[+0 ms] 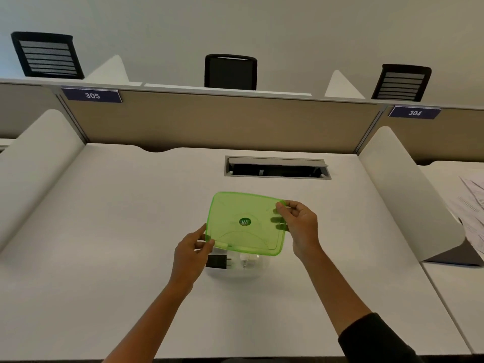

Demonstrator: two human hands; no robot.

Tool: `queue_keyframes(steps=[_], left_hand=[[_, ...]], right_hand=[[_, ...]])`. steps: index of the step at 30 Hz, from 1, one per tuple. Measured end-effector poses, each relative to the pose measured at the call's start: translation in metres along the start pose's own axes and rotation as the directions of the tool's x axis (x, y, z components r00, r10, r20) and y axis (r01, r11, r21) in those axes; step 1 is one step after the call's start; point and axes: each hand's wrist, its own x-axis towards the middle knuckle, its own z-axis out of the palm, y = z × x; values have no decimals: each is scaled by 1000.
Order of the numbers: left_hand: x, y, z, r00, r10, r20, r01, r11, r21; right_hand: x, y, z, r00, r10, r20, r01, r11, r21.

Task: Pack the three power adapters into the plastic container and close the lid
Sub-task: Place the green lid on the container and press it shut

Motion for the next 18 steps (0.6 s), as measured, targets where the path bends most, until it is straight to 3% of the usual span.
queue_keyframes(steps=[3, 9, 18], left_hand=[[-4, -10, 0, 998, -58, 13, 58, 998, 12], [-9, -23, 0, 994, -114, 1, 112, 982, 153], [-10, -41, -3, 988, -147, 35, 136, 965, 225]], right_hand=[[4, 20, 5, 998, 37, -53, -49, 971, -234], [1, 42, 13, 994, 88, 63, -38, 828, -559], [4, 52, 18, 987, 134, 84, -41, 730, -683]])
